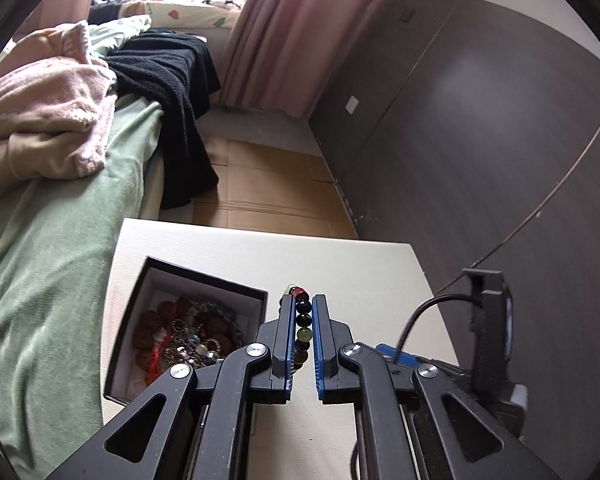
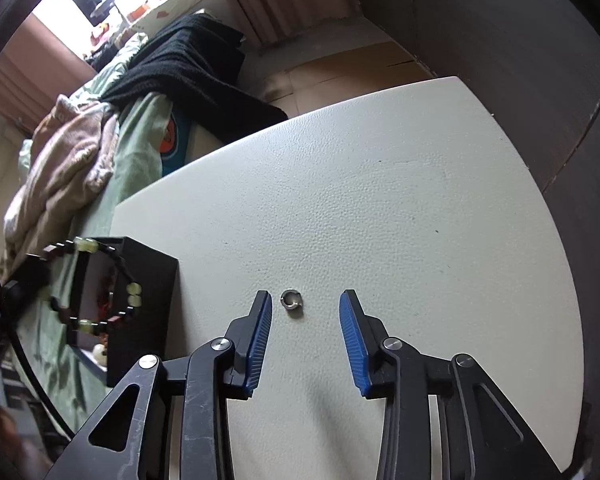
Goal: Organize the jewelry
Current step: 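Drop the bead bracelet into the box with the left gripper while the right gripper grasps the silver ring, then carry the silver ring over the black box and open the right gripper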
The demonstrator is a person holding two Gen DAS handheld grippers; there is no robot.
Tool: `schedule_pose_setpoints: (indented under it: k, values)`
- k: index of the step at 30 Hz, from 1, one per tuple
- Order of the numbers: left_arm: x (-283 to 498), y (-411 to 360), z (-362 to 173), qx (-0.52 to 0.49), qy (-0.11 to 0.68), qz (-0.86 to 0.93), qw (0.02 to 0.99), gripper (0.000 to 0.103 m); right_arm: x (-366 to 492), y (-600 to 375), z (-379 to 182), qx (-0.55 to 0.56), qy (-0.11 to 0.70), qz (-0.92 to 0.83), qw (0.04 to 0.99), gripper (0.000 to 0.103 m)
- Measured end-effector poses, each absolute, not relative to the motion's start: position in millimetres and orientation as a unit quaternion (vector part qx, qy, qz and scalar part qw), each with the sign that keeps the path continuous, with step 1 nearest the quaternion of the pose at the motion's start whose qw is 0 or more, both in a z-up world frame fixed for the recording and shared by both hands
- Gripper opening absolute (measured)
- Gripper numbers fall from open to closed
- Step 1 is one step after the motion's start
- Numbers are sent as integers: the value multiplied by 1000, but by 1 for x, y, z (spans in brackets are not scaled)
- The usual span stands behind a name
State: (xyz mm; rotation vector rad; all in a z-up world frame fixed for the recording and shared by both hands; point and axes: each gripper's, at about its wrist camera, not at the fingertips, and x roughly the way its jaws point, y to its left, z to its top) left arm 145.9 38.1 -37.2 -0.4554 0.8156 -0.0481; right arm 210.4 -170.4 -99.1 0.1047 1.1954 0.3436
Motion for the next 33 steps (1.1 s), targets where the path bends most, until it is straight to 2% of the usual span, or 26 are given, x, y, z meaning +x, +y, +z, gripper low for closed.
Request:
schedule_pose_setpoints:
  k: [10, 12, 14, 18, 22, 24, 25, 26, 27, 28, 29, 33]
  values:
    - [137, 69, -32, -250, 379, -8, 891, 8, 213, -138, -109, -38, 549, 145, 823, 34]
    - [134, 77, -31, -257, 374, -2, 891, 8, 209, -130, -109, -75, 542, 136, 826, 26]
    - [131, 84, -31, -264, 371, 3, 890, 8, 204, -121, -110, -110, 538, 137, 825, 14]
    - [129, 93, -36, -275, 376, 9, 885, 8, 197, -116, -108, -139, 529, 140, 825, 14]
    - [132, 98, -40, -278, 392, 19, 877, 9, 199, -124, -103, -94, 537, 159, 823, 13]
    - [135, 102, -44, -285, 407, 22, 867, 14, 197, -127, -94, -75, 530, 168, 828, 13]
    - [135, 103, -46, -291, 410, 24, 864, 22, 196, -127, -89, -67, 524, 174, 831, 13]
    - [134, 106, -48, -299, 410, 27, 861, 34, 196, -128, -84, -56, 519, 183, 833, 13]
    - [133, 108, -48, -303, 407, 33, 861, 42, 194, -129, -78, -41, 514, 195, 834, 13]
    - [130, 111, -47, -304, 402, 44, 863, 57, 193, -128, -73, -29, 508, 206, 836, 13]
    - [128, 112, -45, -303, 397, 51, 865, 65, 192, -126, -68, -20, 502, 215, 837, 13]
    - [122, 117, -42, -306, 387, 63, 868, 66, 184, -122, -47, 28, 479, 262, 837, 13]
